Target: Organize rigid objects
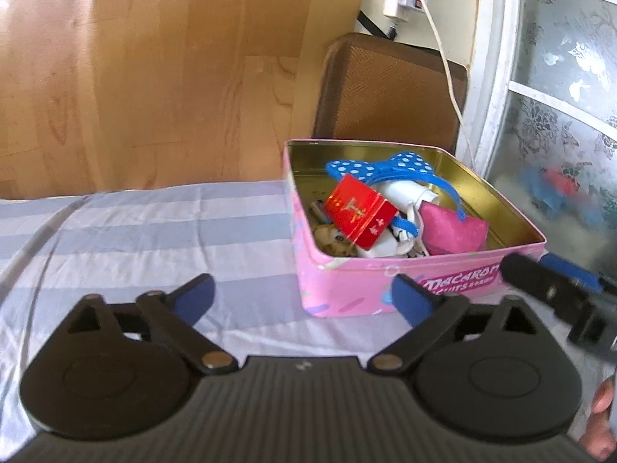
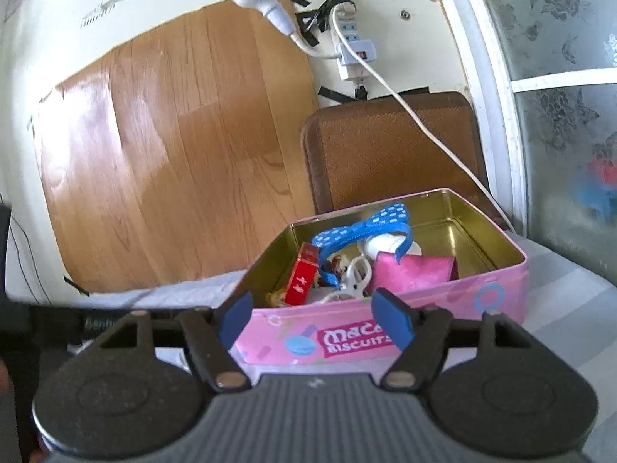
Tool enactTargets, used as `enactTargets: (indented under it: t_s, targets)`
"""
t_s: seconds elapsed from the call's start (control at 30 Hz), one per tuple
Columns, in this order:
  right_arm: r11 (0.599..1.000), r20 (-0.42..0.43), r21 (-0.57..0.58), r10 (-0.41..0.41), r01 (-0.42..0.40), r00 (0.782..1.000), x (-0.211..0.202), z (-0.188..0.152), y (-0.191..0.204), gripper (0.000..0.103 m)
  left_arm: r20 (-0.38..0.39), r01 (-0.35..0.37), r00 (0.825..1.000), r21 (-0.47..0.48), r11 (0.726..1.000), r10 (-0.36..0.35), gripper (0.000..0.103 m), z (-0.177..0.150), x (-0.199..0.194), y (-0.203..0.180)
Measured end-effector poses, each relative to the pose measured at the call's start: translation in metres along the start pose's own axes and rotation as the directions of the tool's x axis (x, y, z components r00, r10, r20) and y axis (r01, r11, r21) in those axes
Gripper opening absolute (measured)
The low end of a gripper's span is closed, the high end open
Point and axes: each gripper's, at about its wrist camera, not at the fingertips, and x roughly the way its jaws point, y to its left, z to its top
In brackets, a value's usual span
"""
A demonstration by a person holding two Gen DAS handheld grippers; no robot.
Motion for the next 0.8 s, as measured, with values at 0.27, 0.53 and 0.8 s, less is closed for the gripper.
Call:
enactTargets:
  t_s: [0.27,0.53,0.8]
  targets:
    - [1.000,0.011,-0.014,0.005,-0.005,1.000,-0.016,0.003,0.016,0.094,0.012,-0.089,0.996,0.010,0.996,0.088,0.103,-0.008,-0.017,0.002]
    - [1.000,0.021,-0.016,-0.007,0.007,1.000,-0.028,0.001,0.024,0.103,0.085,-0.164,0.984,0.043,0.986,0.160,0.103,-0.012,-0.037,-0.005]
    - [1.000,0.024,-0.018,-0.010,0.010,1.000,-0.033,-0.002,0.026,0.103,0.096,-0.161,0.982,0.004,0.987,0.160,0.103,-0.012,-0.045,-0.004]
